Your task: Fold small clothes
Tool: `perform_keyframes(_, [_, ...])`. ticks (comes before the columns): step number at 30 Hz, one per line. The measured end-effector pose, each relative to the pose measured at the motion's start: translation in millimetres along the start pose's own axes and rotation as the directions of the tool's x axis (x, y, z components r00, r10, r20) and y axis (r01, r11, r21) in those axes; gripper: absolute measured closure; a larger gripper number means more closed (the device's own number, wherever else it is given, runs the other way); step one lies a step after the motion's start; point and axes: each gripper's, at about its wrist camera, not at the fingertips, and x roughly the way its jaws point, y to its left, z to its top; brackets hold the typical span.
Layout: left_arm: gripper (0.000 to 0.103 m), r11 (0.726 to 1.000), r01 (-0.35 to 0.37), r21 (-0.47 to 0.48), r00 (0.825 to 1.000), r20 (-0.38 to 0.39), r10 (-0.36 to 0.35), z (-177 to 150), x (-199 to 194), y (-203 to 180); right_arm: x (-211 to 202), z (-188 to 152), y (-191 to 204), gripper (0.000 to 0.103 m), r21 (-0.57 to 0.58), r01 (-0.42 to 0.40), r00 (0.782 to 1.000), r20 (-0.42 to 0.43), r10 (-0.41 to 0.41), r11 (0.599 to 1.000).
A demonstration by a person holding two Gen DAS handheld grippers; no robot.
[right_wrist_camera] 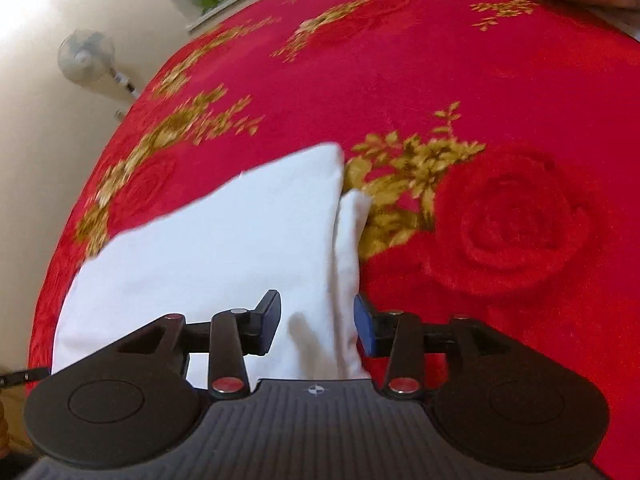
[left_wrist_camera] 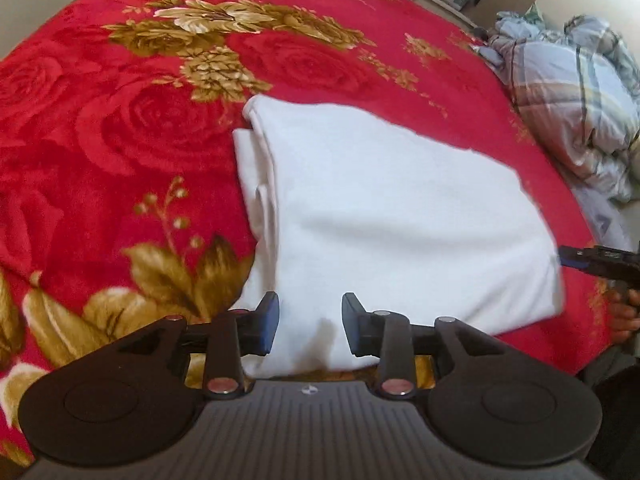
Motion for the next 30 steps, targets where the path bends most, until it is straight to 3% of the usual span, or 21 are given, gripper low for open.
perform_keyframes(1, [0.075,1.0,-0.026,0.01,1.0,-0.002,0.026,-2.8,2.7,-0.9,1.8,-4.5,0.7,0.06,-0.022,-0.003,1.0,-0.027,0.003,1.0])
perform_keyframes(2, [0.092,0.999,-0.044,0.015,0.999,-0.001,0.044,-4.6,4.3,-0.3,4.4,-9.4,2.1,0.06,-0.046,0.001,0.999,-0.052,-0.004,0.999])
perform_keyframes(4, [0.102,0.997,-0.081,0.015,0.997,0.023,0.08,-6.8,2.2,3.5,8.7,-20.8,4.6,0.06,-0.106,0.023,0.995,-0.096,-0.033,0.994])
perform_keyframes(5, [0.103,0.997,-0.079,0.01,0.996,0.04,0.078,-7.5,-2.7,5.5,9.1,-25.4,6.4,0.062,-0.138,0.034,0.993,-0.104,-0.049,0.99])
perform_keyframes(7, [0.103,0.999,-0.05,-0.016,0.995,0.083,0.051,-8.7,-17.1,10.4,1.9,-31.7,10.2,0.094,-0.191,0.047,0.995,-0.076,-0.062,0.98])
perform_keyframes(10, [0.103,0.998,-0.041,-0.048,0.995,0.093,0.045,-12.3,-25.0,16.9,-20.2,-29.6,1.6,0.097,-0.132,-0.011,1.0,-0.013,0.009,0.991])
perform_keyframes(12, [0.103,0.989,-0.142,-0.029,0.99,0.016,0.143,-16.7,-10.5,17.2,-26.0,-28.2,-8.7,0.097,-0.064,-0.026,1.0,-0.001,0.026,0.998])
perform_keyframes(14, [0.103,0.981,-0.195,-0.022,0.979,-0.065,0.193,-18.4,3.9,21.8,-13.0,-36.1,-7.6,0.097,-0.108,0.031,0.997,-0.073,-0.039,0.994])
perform_keyframes(15, [0.103,0.979,-0.196,-0.05,0.98,-0.05,0.193,-17.0,1.9,25.5,-5.5,-40.0,-5.7,0.097,-0.136,0.053,0.991,-0.114,-0.068,0.989])
perform_keyframes(17, [0.102,0.989,-0.138,-0.058,0.987,0.072,0.142,-10.0,-18.8,22.2,-2.2,-43.7,-0.5,0.096,-0.17,0.084,0.986,-0.126,-0.107,0.982])
perform_keyframes(19, [0.099,0.997,-0.074,-0.018,0.976,0.202,0.076,-6.6,-40.0,12.4,-13.0,-39.2,2.9,0.094,-0.153,0.087,0.993,-0.061,-0.097,0.984])
perform_keyframes(21, [0.098,1.0,0.003,0.012,0.974,0.225,-0.005,-7.0,-42.5,4.8,-25.5,-35.6,5.0,0.087,-0.131,0.107,0.994,0.02,-0.105,0.986])
perform_keyframes(23, [0.098,0.999,0.018,0.034,0.985,0.171,-0.023,-8.8,-29.7,-1.3,-32.2,-35.4,7.2,0.078,-0.107,0.078,0.996,0.057,-0.072,0.991])
perform_keyframes(25, [0.098,0.997,-0.026,0.07,0.998,0.065,0.022,-11.9,-6.6,-5.6,-25.3,-38.0,10.5,0.077,-0.123,0.053,0.998,0.034,-0.049,0.991])
perform_keyframes(26, [0.098,0.993,-0.07,0.091,0.997,-0.007,0.071,-14.6,7.8,-5.7,-18.4,-40.8,12.9,0.076,-0.15,0.064,0.998,0.003,-0.065,0.987])
perform_keyframes(28, [0.095,0.981,-0.156,0.115,0.981,-0.098,0.168,-22.3,26.9,-2.9,-0.2,-46.7,14.6,0.074,-0.21,0.144,0.984,-0.074,-0.162,0.967])
perform_keyframes(30, [0.087,0.979,-0.172,0.108,0.98,-0.083,0.182,-21.3,23.3,0.1,7.9,-51.0,10.7,0.071,-0.221,0.2,0.966,-0.116,-0.23,0.954])
